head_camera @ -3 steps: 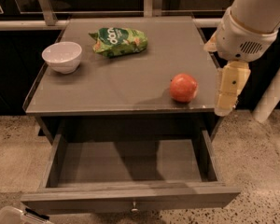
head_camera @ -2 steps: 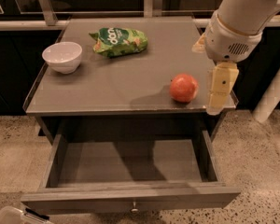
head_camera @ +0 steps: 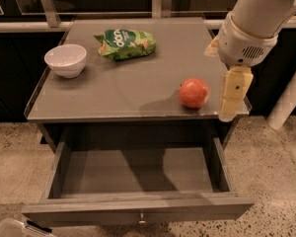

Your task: Place apple into top drawer

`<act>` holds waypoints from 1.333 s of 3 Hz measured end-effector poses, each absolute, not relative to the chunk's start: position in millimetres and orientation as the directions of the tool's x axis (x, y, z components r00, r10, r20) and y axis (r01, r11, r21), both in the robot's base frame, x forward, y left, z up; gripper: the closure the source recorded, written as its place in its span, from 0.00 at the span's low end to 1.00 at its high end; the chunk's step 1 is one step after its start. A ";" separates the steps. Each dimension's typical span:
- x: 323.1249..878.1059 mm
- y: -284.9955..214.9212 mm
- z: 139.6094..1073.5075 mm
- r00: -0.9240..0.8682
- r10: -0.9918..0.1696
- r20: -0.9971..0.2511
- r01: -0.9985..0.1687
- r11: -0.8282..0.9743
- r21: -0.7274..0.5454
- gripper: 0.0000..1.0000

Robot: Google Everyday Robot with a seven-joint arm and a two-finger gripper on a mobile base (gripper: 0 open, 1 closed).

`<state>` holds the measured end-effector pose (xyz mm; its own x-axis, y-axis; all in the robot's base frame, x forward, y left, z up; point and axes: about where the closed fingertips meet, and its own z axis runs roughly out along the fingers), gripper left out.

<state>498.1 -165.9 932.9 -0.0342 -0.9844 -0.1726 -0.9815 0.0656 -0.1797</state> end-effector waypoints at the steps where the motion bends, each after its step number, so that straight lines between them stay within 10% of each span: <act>1: 511.6 -165.2 899.2 -0.026 -0.964 -0.264 -0.993 0.056 -0.106 0.00; 4: 547.2 -103.1 853.0 0.167 -0.931 -0.325 -0.986 -0.166 -0.031 0.00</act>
Offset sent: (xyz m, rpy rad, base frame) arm 0.0565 0.0497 -0.1101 0.2759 0.2570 0.2471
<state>547.2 -103.1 853.0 0.1669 -0.9310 -0.3248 -0.9857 -0.1660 -0.0307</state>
